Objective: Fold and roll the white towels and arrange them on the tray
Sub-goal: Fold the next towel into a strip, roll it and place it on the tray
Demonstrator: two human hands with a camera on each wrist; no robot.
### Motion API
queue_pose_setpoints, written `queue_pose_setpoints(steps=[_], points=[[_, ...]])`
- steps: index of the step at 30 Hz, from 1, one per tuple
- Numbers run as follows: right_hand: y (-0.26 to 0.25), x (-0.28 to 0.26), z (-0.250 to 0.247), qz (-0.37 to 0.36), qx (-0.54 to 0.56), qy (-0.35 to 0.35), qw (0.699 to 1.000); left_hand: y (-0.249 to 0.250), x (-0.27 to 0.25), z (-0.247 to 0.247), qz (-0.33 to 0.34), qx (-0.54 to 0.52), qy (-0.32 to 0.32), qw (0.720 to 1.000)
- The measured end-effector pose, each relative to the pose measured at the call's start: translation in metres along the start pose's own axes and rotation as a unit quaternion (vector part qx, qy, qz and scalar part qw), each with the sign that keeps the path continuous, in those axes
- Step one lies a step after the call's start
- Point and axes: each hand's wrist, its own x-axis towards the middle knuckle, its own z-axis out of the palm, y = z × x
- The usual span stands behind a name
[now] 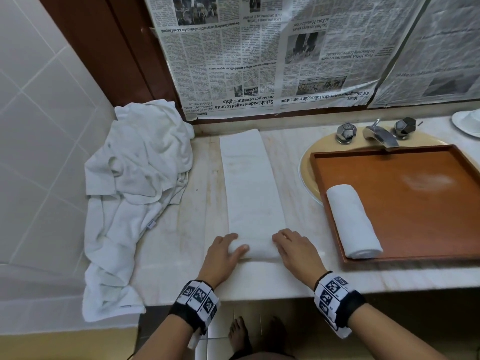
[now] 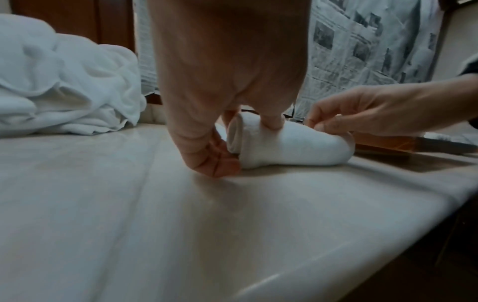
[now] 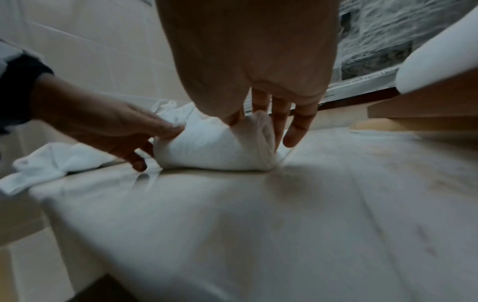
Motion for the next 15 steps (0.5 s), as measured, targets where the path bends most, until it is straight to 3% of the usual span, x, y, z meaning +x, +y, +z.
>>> queue_pose_setpoints(steps=[6,11,15], points=[[0.006,-0.003,0.0,0.01,0.023,-0.082,0.996,-0.001,-0.002,0.001,-0.03,-0.019,0.07,0.997],[0.007,0.007,-0.007,0.047,0.124,-0.092,0.987,-0.007,-0.021,0.011,0.058,0.059,0.048,0.995],[0.004,0.018,-0.021,0.076,0.159,-0.18,0.968,-0.015,-0.021,0.006,0.073,0.062,0.046,0.994]])
